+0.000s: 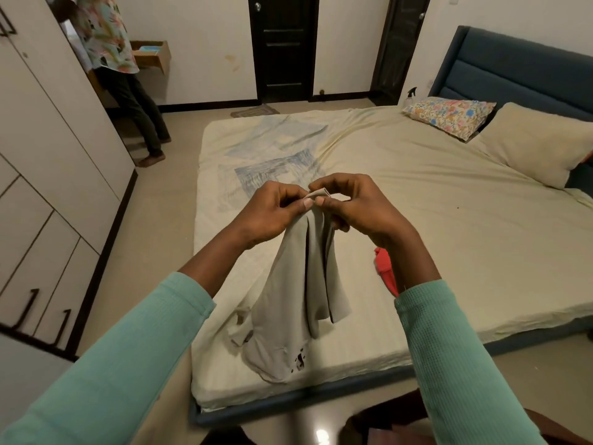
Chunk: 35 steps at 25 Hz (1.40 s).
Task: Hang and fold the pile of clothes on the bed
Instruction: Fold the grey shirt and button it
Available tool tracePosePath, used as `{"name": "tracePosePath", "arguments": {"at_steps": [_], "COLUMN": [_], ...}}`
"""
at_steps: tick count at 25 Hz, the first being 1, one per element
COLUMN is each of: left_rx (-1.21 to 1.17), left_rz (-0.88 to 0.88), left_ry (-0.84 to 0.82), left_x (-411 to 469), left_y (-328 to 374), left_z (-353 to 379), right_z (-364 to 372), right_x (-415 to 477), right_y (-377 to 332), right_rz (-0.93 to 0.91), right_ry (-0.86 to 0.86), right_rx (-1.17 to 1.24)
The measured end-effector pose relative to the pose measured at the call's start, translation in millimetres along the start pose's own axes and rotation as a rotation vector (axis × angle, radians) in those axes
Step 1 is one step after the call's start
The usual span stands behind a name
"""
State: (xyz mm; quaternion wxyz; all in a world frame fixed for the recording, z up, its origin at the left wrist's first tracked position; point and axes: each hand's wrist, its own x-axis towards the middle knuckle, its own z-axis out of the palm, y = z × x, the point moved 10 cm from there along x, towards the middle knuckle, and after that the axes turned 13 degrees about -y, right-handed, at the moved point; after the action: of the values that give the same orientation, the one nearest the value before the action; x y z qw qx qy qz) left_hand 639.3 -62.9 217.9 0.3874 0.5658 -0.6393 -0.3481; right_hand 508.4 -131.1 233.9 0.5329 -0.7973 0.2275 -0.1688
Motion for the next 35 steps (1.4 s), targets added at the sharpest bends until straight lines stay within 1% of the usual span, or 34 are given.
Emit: {"name": "tracePosePath", "arguments": {"at_steps": [2,4,6,8,11,14,15,17,18,20,22,25,26,27,28,30,31,32,35], "left_rx": [-0.025,-0.072,-0.127,-0.176,-0.246,-0.264,-0.258,-0.269,-0.29,-0.337,-0.305,0.013,0.09,0.114,0.079,-0.045,-0.091,-0.093,-0.07], "left_rz": [0.001,-0.031,-0.075,-0.11,-0.09,-0.075,-0.072,-0.061,-0.048,-0.028,-0.071,-0.271,-0.33,-0.384,-0.45,-0.541,-0.513,-0.445,-0.187], "left_ry": [-0.025,-0.003,0.061,0.072,-0.041,-0.177,-0.185,-0.15,-0.132,-0.15,-0.269,-0.528,-0.578,-0.572,-0.528,-0.389,-0.313,-0.228,0.051], "left_x": [-1.5,-3.9,-6.0,-1.6,11.9,22.1,25.1,32.5,35.2,37.4,31.1,-2.2,-15.4,-26.8,-36.7,-43.3,-38.0,-29.5,-7.7], "left_y": [-13.0,-34.2,-60.6,-86.4,-108.5,-129.5,-136.8,-152.4,-157.0,-167.9,-196.6,-281.5,-310.8,-335.1,-355.3,-380.5,-379.7,-371.1,-310.4], "left_z": [6.5,6.6,0.6,-4.8,-6.2,-4.0,-5.8,-14.9,-18.1,-15.8,1.0,30.1,32.0,26.8,17.5,-11.9,-31.0,-53.3,-125.0], "right_z": [3.9,4.9,9.1,14.4,21.0,30.9,34.6,44.1,45.7,42.7,34.9,11.7,1.4,-8.5,-17.8,-33.0,-38.8,-43.9,-58.8], "right_x": [2.9,7.3,13.2,20.8,34.4,49.9,55.5,68.2,73.7,82.7,86.8,77.7,70.5,60.8,49.7,25.6,13.3,2.4,-24.2], "right_y": [9.9,20.7,32.6,48.8,70.5,84.2,85.6,89.3,90.2,86.6,79.0,73.8,72.9,72.1,72.3,78.5,85.8,94.2,109.5], "right_rz": [-0.002,0.013,0.068,0.153,0.252,0.279,0.289,0.32,0.322,0.266,0.172,0.059,0.024,0.003,0.004,0.064,0.104,0.138,0.168], "right_ry": [0.069,0.135,0.138,0.122,0.157,0.187,0.184,0.155,0.169,0.298,0.497,0.768,0.852,0.938,1.022,1.169,1.23,1.275,1.373], "right_rx": [0.057,0.091,0.081,0.054,-0.034,0.014,0.049,0.109,0.125,0.136,0.162,0.221,0.238,0.242,0.226,0.157,0.135,0.131,0.166]}}
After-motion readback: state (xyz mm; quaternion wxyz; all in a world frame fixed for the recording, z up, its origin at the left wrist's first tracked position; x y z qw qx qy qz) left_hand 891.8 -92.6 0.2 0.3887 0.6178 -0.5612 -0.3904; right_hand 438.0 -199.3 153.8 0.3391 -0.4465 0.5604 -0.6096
